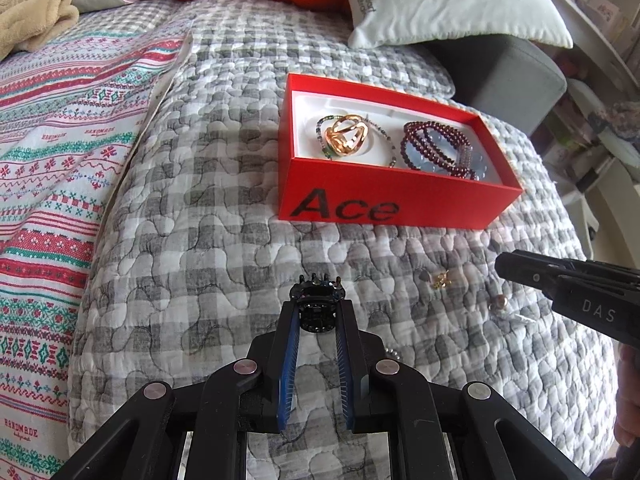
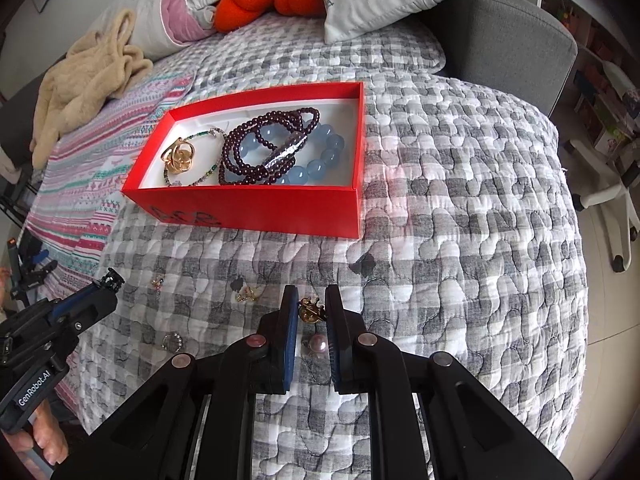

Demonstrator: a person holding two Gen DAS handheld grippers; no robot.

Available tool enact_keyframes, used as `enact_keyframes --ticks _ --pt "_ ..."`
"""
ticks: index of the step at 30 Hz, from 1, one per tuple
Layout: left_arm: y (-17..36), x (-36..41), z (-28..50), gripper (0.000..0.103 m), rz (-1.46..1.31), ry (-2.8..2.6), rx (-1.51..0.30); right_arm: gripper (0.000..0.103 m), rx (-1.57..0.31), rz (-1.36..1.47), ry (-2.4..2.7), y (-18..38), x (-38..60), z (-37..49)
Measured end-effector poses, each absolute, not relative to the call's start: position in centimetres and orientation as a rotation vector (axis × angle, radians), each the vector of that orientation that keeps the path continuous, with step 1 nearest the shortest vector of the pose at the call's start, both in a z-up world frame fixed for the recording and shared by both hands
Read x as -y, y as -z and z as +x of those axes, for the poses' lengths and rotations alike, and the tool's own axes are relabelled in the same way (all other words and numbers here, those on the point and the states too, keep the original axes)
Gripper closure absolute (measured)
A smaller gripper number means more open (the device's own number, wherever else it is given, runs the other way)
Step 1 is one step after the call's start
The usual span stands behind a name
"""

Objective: Organize jewelry
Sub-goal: 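Carry the black charm over the box with the left tool while the right grasps a gold earring, then release the black charm into the box with the left tool while the right carries the gold earring over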

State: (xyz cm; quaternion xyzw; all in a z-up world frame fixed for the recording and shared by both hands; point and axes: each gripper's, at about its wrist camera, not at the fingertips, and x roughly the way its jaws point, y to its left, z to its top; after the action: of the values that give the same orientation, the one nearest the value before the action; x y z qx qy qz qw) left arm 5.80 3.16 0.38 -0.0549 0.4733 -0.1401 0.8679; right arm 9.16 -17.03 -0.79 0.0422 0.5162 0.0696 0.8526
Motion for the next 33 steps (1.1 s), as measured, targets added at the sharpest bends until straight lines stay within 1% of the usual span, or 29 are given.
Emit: enact_keyframes --ticks 10,20,33 --pt "-2.2 -2.4 6.0 0.090 -0.090 0.301 -0.911 0.089 -1.010 0.118 -0.156 -2.0 17.8 8.1" --pt "-3.3 -1.4 8.4 0.090 -0.093 0.313 -0.821 0.089 -0.962 0.160 -0.163 -3.2 17.9 9.1" --pt "-1.4 1.4 12.3 0.090 -0.005 0.267 -0.792 0.089 -0.916 0.220 -0.176 -2.8 18.0 12.0"
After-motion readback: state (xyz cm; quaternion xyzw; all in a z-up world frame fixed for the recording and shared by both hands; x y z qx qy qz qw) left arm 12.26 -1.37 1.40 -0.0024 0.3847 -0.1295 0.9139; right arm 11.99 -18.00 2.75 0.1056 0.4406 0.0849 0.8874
